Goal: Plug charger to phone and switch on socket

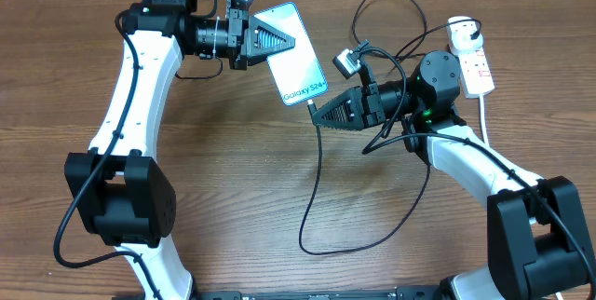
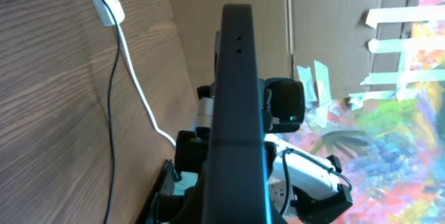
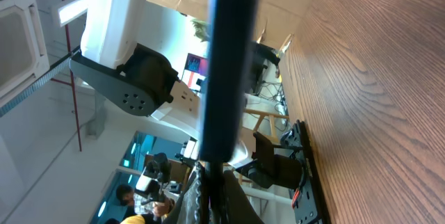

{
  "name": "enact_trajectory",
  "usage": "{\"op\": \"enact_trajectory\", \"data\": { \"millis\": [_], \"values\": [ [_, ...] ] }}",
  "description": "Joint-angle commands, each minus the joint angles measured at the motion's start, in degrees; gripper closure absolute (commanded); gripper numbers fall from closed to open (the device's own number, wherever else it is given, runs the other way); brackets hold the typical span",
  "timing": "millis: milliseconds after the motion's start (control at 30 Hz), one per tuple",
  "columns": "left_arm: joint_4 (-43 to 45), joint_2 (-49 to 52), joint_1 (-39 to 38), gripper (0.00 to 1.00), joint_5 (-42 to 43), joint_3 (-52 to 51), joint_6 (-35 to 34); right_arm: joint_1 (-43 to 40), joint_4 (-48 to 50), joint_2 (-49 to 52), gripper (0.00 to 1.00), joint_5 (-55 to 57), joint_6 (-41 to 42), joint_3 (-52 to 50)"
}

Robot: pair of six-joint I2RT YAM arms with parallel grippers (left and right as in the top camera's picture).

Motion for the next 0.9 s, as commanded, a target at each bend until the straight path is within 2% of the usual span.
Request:
{"op": "enact_trajectory", "data": {
  "millis": [0,300,500,867],
  "values": [
    [0.13,-0.35,0.55,0.96,5.55,0.04,1.16,-0.26,0.17,-1.33,0.96,0.9,0.26,1.38],
    [0.09,-0.35,0.57,0.96,5.07,0.04,1.55,-0.26,0.2,-1.33,0.96,1.01,1.09,1.38],
    [0.09,-0.35,0.57,0.96,-1.75,0.04,1.51,-0.2,0.2,-1.33,0.96,0.04,1.14,1.38],
    [0.28,-0.35,0.57,0.96,1.88,0.04,1.49,0.17,0.2,-1.33,0.96,0.35,1.29,1.38]
  ]
}}
